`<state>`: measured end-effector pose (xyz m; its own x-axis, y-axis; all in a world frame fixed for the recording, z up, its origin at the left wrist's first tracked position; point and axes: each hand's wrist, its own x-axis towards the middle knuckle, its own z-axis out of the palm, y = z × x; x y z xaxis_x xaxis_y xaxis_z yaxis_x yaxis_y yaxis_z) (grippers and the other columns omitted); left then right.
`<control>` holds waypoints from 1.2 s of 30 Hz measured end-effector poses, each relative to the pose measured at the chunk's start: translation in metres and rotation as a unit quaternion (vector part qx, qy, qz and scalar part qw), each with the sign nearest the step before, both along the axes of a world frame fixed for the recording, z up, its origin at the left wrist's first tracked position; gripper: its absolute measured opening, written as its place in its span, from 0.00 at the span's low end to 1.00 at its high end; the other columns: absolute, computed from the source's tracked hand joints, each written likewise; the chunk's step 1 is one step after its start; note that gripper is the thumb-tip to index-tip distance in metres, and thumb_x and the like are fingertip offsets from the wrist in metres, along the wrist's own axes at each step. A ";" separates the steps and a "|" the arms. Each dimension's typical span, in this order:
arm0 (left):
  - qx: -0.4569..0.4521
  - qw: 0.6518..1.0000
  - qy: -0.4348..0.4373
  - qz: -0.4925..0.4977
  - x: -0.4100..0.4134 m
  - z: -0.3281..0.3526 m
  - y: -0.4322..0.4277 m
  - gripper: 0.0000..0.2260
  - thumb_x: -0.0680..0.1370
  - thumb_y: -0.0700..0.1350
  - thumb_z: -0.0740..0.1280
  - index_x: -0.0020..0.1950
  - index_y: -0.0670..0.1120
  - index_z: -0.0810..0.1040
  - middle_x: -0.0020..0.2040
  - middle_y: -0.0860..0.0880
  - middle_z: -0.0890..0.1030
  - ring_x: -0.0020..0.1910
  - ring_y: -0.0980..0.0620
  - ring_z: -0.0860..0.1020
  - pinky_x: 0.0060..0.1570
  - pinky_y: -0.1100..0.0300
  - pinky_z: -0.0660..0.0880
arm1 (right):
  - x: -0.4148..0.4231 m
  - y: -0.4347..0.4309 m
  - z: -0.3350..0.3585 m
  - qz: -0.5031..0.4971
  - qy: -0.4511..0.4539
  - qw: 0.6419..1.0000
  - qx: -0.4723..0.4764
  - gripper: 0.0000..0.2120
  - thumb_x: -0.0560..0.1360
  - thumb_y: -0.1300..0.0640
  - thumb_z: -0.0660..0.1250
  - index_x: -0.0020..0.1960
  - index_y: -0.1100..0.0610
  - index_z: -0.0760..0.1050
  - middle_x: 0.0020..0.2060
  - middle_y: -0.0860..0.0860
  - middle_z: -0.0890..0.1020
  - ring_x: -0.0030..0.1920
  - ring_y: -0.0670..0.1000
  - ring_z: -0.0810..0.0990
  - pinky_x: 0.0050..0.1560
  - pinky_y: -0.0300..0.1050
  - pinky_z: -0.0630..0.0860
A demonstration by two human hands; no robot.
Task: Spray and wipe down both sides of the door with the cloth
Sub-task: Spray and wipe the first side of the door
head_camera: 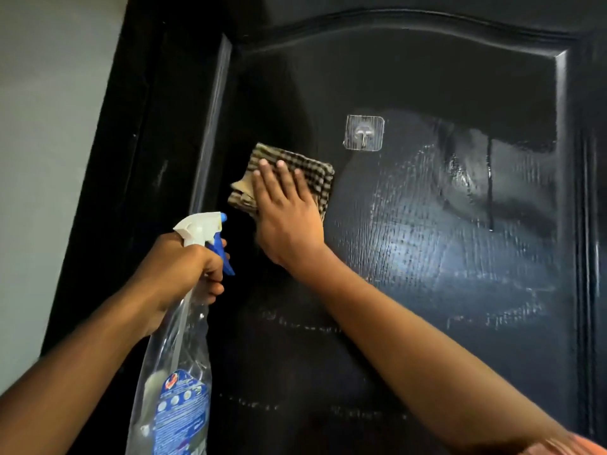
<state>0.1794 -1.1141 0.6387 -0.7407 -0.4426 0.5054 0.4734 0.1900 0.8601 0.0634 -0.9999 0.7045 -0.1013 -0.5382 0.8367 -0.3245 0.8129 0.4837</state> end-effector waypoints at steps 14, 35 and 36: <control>-0.027 0.999 0.008 -0.041 -0.017 0.003 0.017 0.16 0.67 0.29 0.63 0.49 0.43 0.80 0.48 0.41 0.84 0.28 0.48 0.76 0.30 0.54 0.74 | -0.020 0.050 -0.008 0.019 0.039 0.998 -0.053 0.29 0.78 0.50 0.60 0.76 0.59 0.62 0.76 0.55 0.63 0.77 0.58 0.58 0.77 0.54 0.50; -0.036 0.989 0.050 -0.133 -0.014 0.034 0.088 0.15 0.68 0.27 0.62 0.50 0.39 0.80 0.47 0.40 0.84 0.26 0.49 0.74 0.27 0.57 0.74 | -0.012 0.179 0.068 -0.052 0.004 0.999 0.002 0.28 0.82 0.43 0.49 0.79 0.51 0.53 0.78 0.48 0.54 0.79 0.52 0.48 0.77 0.48 0.43; -0.034 0.989 0.051 -0.135 -0.014 0.033 0.094 0.15 0.68 0.27 0.62 0.50 0.38 0.80 0.47 0.39 0.84 0.26 0.49 0.74 0.27 0.57 0.73 | -0.012 0.188 0.059 -0.051 0.001 0.998 0.030 0.28 0.81 0.42 0.48 0.79 0.51 0.54 0.78 0.48 0.55 0.78 0.52 0.49 0.77 0.49 0.44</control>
